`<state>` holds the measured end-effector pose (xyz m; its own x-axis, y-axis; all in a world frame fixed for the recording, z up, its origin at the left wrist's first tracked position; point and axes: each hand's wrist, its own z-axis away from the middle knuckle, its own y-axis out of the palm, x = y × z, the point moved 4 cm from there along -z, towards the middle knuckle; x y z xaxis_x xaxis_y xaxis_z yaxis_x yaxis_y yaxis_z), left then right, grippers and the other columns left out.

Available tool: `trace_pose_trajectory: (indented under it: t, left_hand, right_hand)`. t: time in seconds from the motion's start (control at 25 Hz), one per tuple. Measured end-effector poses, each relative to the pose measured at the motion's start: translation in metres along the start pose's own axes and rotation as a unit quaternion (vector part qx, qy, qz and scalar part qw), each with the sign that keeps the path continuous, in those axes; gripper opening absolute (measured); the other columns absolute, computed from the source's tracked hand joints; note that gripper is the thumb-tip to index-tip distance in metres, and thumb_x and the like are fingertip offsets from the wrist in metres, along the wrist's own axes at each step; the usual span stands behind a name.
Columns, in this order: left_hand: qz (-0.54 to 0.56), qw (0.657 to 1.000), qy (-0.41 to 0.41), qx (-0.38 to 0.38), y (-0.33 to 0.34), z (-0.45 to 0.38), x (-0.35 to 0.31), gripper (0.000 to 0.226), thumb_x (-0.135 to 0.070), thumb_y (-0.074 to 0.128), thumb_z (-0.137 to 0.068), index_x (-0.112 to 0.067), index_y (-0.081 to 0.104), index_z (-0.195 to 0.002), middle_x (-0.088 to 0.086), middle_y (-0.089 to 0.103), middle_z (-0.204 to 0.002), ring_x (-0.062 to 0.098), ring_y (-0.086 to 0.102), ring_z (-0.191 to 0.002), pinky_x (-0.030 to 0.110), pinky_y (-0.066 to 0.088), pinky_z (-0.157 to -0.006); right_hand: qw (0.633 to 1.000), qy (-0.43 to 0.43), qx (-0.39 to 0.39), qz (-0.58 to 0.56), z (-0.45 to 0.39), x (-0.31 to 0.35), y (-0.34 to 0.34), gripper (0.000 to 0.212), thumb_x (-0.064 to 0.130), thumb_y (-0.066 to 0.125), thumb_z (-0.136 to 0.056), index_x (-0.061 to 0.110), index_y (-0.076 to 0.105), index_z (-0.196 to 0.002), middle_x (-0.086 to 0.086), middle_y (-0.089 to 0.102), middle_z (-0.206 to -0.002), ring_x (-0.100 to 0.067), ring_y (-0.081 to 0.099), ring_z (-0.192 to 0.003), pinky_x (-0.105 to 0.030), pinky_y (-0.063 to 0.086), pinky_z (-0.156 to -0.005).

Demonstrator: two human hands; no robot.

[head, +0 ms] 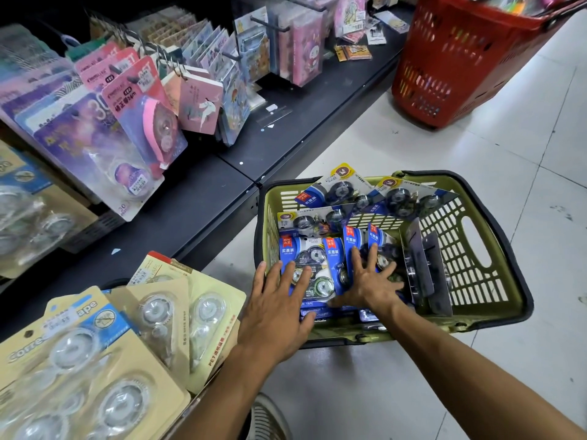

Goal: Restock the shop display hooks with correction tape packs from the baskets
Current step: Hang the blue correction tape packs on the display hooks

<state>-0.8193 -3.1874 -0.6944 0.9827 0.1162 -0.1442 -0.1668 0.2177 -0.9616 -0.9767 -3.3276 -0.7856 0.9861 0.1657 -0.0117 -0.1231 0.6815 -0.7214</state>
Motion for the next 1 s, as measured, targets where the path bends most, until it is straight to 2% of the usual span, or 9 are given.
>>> trace_pose_trajectory:
  t: [0.28, 0.44, 0.56, 0.68, 0.72, 0.76, 0.84, 0.88, 1.0]
  left_hand:
    - [0.007, 1.000, 0.006, 0.009, 0.001, 0.000, 0.002, 0.076, -0.061, 0.028, -0.102, -0.028, -0.005, -0.162, 0.007, 0.002, -0.171, 0.027, -0.003, -0.158, 0.047, -0.020, -0.123]
    - [0.005, 1.000, 0.001, 0.011, 0.001, -0.002, 0.003, 0.077, -0.063, 0.028, -0.101, -0.028, -0.002, -0.163, 0.005, 0.003, -0.171, 0.025, -0.004, -0.158, 0.047, -0.019, -0.123]
    - [0.036, 0.999, -0.005, 0.032, 0.003, -0.002, 0.007, 0.078, -0.065, 0.036, -0.098, -0.030, 0.009, -0.163, 0.001, 0.012, -0.170, 0.020, 0.000, -0.157, 0.044, -0.021, -0.123]
    - [0.171, 0.984, -0.043, -0.009, -0.013, -0.002, -0.001, 0.060, -0.057, 0.051, -0.098, -0.034, 0.040, -0.153, -0.009, 0.044, -0.155, 0.010, 0.031, -0.146, 0.033, -0.006, -0.126]
    - [0.284, 0.955, -0.081, -0.027, -0.020, -0.004, -0.006, 0.054, -0.055, 0.057, -0.097, -0.032, 0.051, -0.145, -0.012, 0.055, -0.143, 0.007, 0.045, -0.134, 0.029, 0.011, -0.124]
    - [0.430, 0.893, -0.128, -0.017, -0.026, -0.006, -0.014, 0.052, -0.056, 0.065, -0.092, -0.030, 0.060, -0.137, -0.013, 0.062, -0.132, 0.006, 0.054, -0.122, 0.029, 0.031, -0.117]
    - [0.686, 0.702, -0.189, 0.032, -0.033, -0.014, -0.043, 0.071, -0.071, 0.078, -0.068, -0.028, 0.069, -0.124, -0.006, 0.073, -0.118, 0.014, 0.067, -0.109, 0.041, 0.051, -0.105]
    - [0.743, 0.632, -0.216, 0.046, -0.038, -0.015, -0.059, 0.082, -0.075, 0.082, -0.055, -0.026, 0.071, -0.119, -0.002, 0.076, -0.113, 0.019, 0.070, -0.105, 0.047, 0.055, -0.101]
    - [0.799, 0.533, -0.280, 0.002, -0.048, -0.011, -0.081, 0.086, -0.061, 0.096, -0.036, -0.016, 0.077, -0.107, 0.008, 0.079, -0.098, 0.027, 0.076, -0.092, 0.045, 0.060, -0.089]
  right_hand:
    - [0.994, 0.004, -0.107, -0.009, -0.002, -0.011, -0.007, 0.105, 0.050, 0.059, -0.091, 0.026, -0.019, -0.156, -0.016, -0.027, -0.162, -0.056, 0.011, -0.145, -0.069, 0.025, -0.112]
    - [0.976, 0.047, -0.212, -0.024, -0.003, -0.026, -0.029, 0.072, 0.020, 0.055, -0.093, 0.018, 0.013, -0.152, -0.030, 0.032, -0.147, -0.050, 0.048, -0.122, -0.061, 0.046, -0.097]
    - [0.971, 0.013, -0.237, -0.010, 0.012, -0.029, -0.044, 0.045, 0.021, 0.048, -0.098, 0.018, 0.026, -0.138, -0.025, 0.049, -0.130, -0.043, 0.058, -0.106, -0.051, 0.055, -0.081]
    - [0.960, -0.047, -0.270, -0.060, 0.062, -0.039, -0.061, 0.064, 0.017, 0.063, -0.086, 0.024, 0.027, -0.139, -0.020, 0.050, -0.136, -0.039, 0.061, -0.105, -0.046, 0.056, -0.073]
    - [0.956, -0.061, -0.280, -0.059, 0.081, -0.039, -0.062, 0.076, 0.016, 0.066, -0.080, 0.027, 0.023, -0.143, -0.017, 0.047, -0.143, -0.038, 0.060, -0.110, -0.047, 0.057, -0.076]
    - [0.950, -0.075, -0.298, -0.053, 0.102, -0.034, -0.060, 0.086, 0.016, 0.069, -0.077, 0.028, 0.020, -0.146, -0.013, 0.044, -0.147, -0.036, 0.059, -0.115, -0.047, 0.058, -0.081]
    - [0.924, -0.129, -0.354, -0.062, 0.145, -0.015, -0.051, 0.097, 0.016, 0.074, -0.071, 0.025, 0.019, -0.150, -0.010, 0.050, -0.145, -0.034, 0.060, -0.116, -0.046, 0.057, -0.086]
    - [0.905, -0.161, -0.385, -0.078, 0.163, -0.003, -0.047, 0.100, 0.016, 0.077, -0.065, 0.021, 0.023, -0.150, -0.010, 0.055, -0.140, -0.034, 0.063, -0.112, -0.046, 0.058, -0.084]
    - [0.868, -0.221, -0.408, -0.176, 0.195, 0.011, -0.042, 0.098, 0.027, 0.076, -0.062, 0.016, 0.031, -0.148, -0.003, 0.062, -0.129, -0.030, 0.062, -0.112, -0.048, 0.054, -0.087]
